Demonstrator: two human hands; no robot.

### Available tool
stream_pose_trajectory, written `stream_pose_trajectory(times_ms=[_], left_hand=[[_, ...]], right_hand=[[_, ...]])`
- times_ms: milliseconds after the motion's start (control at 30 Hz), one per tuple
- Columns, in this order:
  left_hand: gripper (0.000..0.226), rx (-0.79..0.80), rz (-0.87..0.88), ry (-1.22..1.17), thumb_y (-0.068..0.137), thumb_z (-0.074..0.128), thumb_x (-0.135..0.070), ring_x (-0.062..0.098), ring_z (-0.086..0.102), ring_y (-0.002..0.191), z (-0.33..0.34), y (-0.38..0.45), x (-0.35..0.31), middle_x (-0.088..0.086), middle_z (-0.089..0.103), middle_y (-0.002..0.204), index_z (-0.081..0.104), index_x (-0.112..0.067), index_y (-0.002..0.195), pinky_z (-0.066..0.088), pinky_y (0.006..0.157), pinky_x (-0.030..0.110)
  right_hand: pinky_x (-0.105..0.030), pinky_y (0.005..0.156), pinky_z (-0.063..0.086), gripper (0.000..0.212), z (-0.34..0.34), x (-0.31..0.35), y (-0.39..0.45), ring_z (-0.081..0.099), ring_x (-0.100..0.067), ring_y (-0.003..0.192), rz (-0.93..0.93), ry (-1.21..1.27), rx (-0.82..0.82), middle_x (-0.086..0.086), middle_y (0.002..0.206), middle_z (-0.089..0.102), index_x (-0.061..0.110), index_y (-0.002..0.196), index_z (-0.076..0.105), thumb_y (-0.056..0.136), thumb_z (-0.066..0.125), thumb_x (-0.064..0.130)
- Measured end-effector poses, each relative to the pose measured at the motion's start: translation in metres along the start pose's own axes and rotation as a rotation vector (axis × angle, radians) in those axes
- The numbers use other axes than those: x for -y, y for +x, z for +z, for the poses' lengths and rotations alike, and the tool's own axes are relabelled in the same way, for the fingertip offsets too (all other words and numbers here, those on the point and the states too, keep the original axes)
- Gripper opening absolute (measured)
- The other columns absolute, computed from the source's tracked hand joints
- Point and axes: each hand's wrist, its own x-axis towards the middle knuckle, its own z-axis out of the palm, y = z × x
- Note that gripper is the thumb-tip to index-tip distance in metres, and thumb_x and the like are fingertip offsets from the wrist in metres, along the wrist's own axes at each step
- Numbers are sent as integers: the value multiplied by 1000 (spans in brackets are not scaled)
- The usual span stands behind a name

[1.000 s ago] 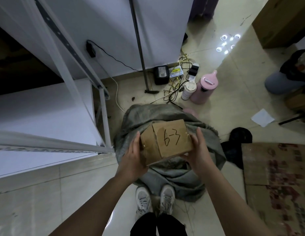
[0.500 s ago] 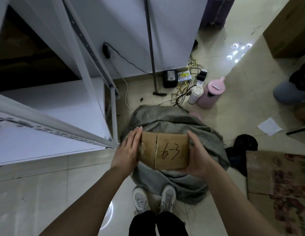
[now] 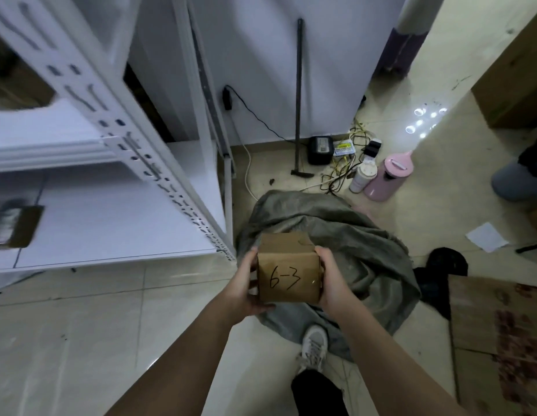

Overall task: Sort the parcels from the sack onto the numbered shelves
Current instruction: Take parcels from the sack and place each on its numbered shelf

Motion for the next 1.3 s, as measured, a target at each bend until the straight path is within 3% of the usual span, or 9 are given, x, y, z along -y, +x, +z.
stream_pose_trajectory(times_ms=[267,400,500,600,767,933,1067,1167,1300], left_hand=[[51,44,67,58,82,58,-63,32,57,102,-108,-93,21,14,55,110,58,-21,111,57,69,43],[49,22,97,47,84,57,-63,31,58,98,-162,-156,33,14,55,107,57,-19,106,55,83,47],[47,-16,104,26,85,56,-61,31,57,95,-190,-198,34,14,56,104,57,-16,99,52,90,48],[51,-43,102,-13,83,58,-62,32,57,98,-211,-235,32,15,57,105,59,-14,99,51,91,47],[56,-116,135,-99,81,60,-64,30,57,90,-233,-276,24,14,57,105,59,-12,101,52,66,37],[47,-171,173,-248,86,59,-54,26,57,77,-249,-301,15,11,59,88,61,-8,91,50,76,35],[45,-178,216,-259,93,49,-50,21,60,62,-270,-323,7,9,66,59,61,-8,85,48,68,31],[46,-233,239,-226,91,49,-53,22,55,72,-294,-328,2,10,61,72,59,-9,82,48,86,34],[46,-264,223,-161,89,48,-57,23,56,82,-335,-327,-8,9,60,84,57,-13,81,47,95,38]], right_hand=[[-46,84,56,52,97,-73,-95,68,-32,97,-65,-56,-39,-16,105,72,16,111,71,88,47,56],[-34,68,54,49,152,-100,-160,66,-28,86,-36,-99,-5,-15,96,72,13,103,71,91,46,53],[-39,79,54,39,184,-113,-196,62,-26,87,-32,-166,-38,-11,90,68,17,90,67,91,49,51],[-46,93,51,44,210,-123,-216,61,-29,97,-10,-219,-81,-13,100,67,19,95,66,87,51,59],[-41,90,52,43,247,-126,-226,62,-26,89,22,-276,-54,-10,90,66,17,90,64,88,50,58],[-30,66,51,38,279,-128,-232,61,-24,83,31,-324,-8,-8,87,65,17,92,63,89,51,53],[-32,69,52,36,311,-133,-235,61,-27,84,31,-380,13,-7,86,65,18,88,64,88,51,52],[-33,69,52,38,334,-140,-231,62,-30,89,27,-414,23,-7,86,65,16,86,64,87,51,52],[-32,68,51,41,370,-152,-235,61,-26,83,11,-431,37,-7,81,64,14,83,62,90,48,51]])
